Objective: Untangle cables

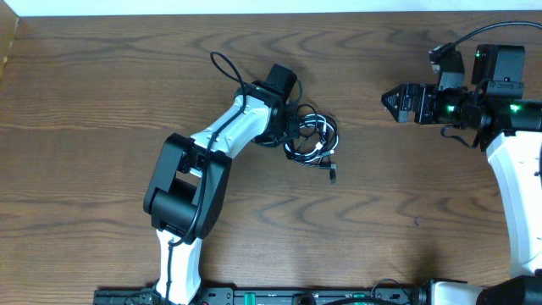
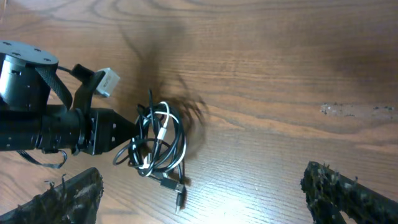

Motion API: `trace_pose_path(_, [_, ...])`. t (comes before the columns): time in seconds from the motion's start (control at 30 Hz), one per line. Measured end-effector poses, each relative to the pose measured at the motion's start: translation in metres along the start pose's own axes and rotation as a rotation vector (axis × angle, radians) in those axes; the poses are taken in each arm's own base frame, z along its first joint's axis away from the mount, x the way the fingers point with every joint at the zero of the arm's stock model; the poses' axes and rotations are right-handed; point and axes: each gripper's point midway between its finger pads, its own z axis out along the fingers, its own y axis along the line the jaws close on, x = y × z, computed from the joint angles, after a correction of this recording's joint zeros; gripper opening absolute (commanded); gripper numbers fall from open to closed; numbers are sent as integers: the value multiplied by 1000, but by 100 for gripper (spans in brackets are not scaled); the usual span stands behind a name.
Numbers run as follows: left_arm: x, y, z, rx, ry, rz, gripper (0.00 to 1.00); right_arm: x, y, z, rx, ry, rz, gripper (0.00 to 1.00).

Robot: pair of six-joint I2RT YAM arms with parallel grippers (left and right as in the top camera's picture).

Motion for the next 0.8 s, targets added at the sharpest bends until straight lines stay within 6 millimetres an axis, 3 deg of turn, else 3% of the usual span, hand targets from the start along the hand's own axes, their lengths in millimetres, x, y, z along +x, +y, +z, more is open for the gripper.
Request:
trace_pose_path(0.13, [-2, -7, -8, 36, -9, 10, 8, -7, 3, 1, -5, -26, 11, 99])
trace_pose_path(0.23, [-10, -20, -34, 88, -66, 30, 7, -10, 13, 5, -22, -37, 0, 99])
trace_pose_path(0.43, [-26, -59, -150, 246, -313, 104, 8, -8, 48, 16, -83, -29, -47, 96])
trace_pose_path(0.53, [-24, -66, -190, 290, -392, 127, 7, -8, 61, 19, -104, -30, -51, 95])
trace_pose_path(0.63, [-22, -68, -206, 313, -418, 133, 7, -11, 68, 23, -119, -37, -34, 92])
trace_pose_path(0.8, [-19, -70, -205, 327, -399, 136, 7, -11, 69, 44, -138, -14, 12, 88])
